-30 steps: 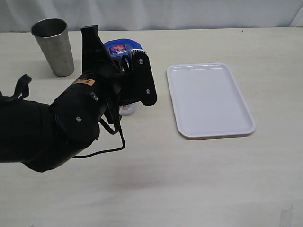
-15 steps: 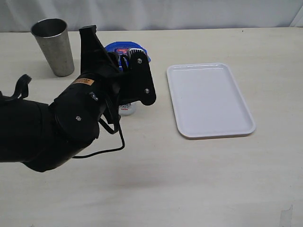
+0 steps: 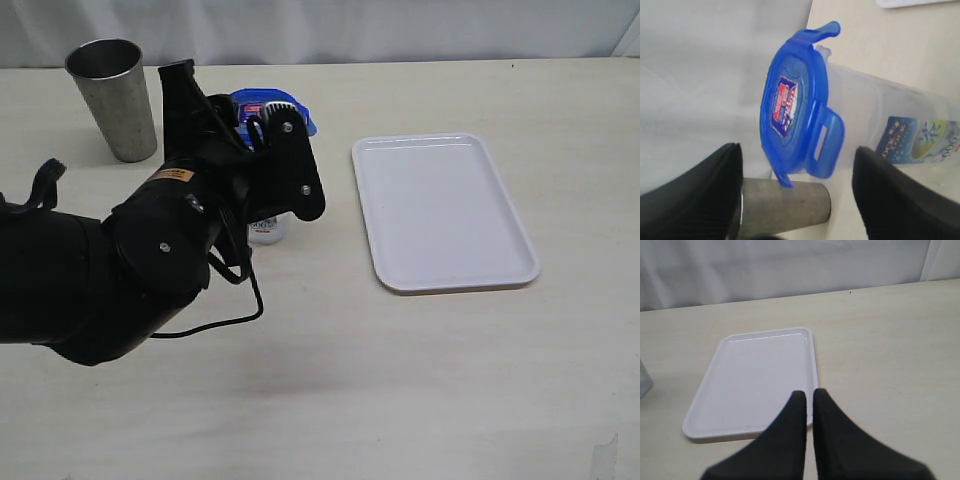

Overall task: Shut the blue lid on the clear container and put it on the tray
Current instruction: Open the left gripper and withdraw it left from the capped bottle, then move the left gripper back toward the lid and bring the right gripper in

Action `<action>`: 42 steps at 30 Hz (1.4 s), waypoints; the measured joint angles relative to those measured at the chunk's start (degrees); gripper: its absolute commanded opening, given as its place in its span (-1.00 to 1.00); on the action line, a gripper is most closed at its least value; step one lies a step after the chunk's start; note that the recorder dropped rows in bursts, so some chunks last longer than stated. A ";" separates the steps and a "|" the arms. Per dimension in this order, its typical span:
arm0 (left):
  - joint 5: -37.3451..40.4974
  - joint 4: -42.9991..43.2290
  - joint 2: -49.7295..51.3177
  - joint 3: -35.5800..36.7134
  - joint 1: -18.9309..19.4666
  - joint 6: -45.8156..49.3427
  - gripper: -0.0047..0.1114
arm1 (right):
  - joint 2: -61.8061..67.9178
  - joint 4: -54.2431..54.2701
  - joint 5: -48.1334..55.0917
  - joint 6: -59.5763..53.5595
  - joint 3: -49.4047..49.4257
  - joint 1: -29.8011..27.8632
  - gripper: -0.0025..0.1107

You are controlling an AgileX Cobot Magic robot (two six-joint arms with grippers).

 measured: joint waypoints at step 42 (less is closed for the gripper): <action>19.91 -22.51 -13.16 0.04 29.38 -13.44 -0.55 | 0.00 0.00 0.00 0.00 0.00 0.00 -0.88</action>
